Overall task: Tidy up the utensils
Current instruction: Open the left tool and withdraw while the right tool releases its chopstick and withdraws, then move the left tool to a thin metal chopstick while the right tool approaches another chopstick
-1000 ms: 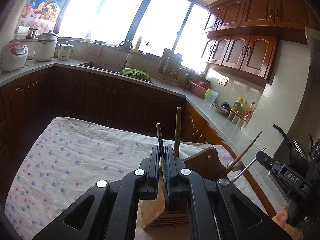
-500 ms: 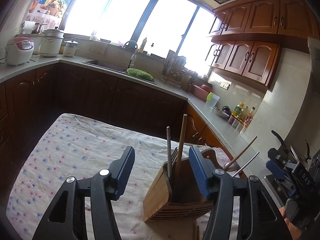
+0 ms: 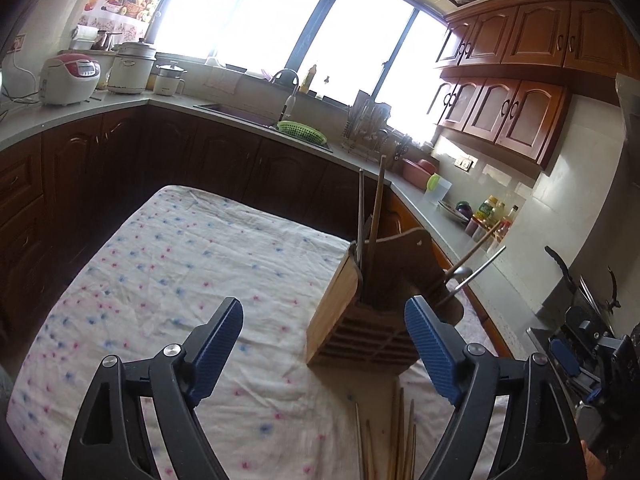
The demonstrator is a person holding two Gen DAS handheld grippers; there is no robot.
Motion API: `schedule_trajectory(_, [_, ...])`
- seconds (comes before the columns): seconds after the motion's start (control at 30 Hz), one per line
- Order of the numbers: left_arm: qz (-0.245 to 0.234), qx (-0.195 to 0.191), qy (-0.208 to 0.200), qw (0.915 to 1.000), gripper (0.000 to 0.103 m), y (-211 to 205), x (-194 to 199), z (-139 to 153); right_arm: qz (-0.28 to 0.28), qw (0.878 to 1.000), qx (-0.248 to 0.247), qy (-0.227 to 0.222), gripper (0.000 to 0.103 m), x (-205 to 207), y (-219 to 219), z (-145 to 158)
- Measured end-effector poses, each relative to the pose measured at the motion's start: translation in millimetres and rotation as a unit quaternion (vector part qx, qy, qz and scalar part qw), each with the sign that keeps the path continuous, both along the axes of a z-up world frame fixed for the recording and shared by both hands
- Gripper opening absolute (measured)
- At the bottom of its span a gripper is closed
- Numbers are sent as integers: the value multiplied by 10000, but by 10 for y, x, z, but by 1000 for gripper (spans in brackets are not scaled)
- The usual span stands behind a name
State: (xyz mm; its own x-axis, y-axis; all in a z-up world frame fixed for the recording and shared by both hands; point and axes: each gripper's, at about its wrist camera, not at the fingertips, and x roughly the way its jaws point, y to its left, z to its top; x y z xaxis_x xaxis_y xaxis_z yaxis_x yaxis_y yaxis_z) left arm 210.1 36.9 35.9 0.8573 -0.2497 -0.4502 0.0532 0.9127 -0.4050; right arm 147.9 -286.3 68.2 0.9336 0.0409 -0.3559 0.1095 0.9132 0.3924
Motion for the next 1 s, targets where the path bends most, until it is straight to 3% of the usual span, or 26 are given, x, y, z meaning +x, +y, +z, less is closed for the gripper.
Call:
schedule_trajectory(0.53, [-25,91,759,9971,83,-11,-690,-337,-68,9964,158,834,101,-747,-5,-591])
schedule_trajectory(1.0, [-329,395,1172,9918,83,-221,-593,-429,-99,9930,289,1144,101,-839,-43,-799])
